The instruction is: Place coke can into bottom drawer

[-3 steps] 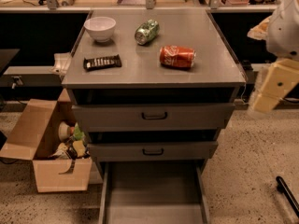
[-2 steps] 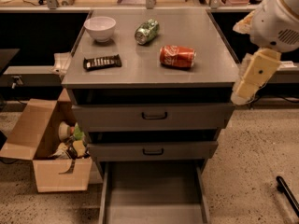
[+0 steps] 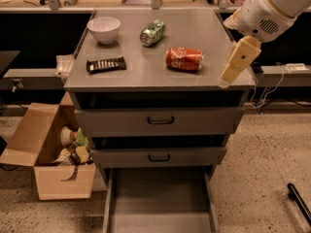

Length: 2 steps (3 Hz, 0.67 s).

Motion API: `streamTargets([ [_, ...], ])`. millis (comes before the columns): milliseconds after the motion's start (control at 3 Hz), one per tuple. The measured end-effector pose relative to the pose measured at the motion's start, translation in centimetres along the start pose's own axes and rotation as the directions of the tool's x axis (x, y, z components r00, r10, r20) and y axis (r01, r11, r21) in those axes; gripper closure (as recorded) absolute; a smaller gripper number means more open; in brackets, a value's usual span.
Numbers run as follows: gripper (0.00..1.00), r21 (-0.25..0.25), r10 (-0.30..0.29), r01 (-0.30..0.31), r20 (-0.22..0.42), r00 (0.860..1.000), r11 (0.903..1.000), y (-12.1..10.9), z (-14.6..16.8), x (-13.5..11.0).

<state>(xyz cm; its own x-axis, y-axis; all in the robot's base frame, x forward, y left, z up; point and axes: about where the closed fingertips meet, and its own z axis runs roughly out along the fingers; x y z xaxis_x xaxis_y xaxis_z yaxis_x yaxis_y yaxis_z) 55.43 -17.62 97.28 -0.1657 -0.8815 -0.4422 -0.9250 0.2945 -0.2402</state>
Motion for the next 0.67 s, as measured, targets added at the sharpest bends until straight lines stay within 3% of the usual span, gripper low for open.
streamTargets([
  [333,0.00,0.000,0.042,-0.043,0.056,0.997,0.9991,-1.5,1.7,-0.6],
  [667,0.00,-0.008,0.086,-0.085,0.156,0.984,0.9963,-4.8,4.6,-1.7],
])
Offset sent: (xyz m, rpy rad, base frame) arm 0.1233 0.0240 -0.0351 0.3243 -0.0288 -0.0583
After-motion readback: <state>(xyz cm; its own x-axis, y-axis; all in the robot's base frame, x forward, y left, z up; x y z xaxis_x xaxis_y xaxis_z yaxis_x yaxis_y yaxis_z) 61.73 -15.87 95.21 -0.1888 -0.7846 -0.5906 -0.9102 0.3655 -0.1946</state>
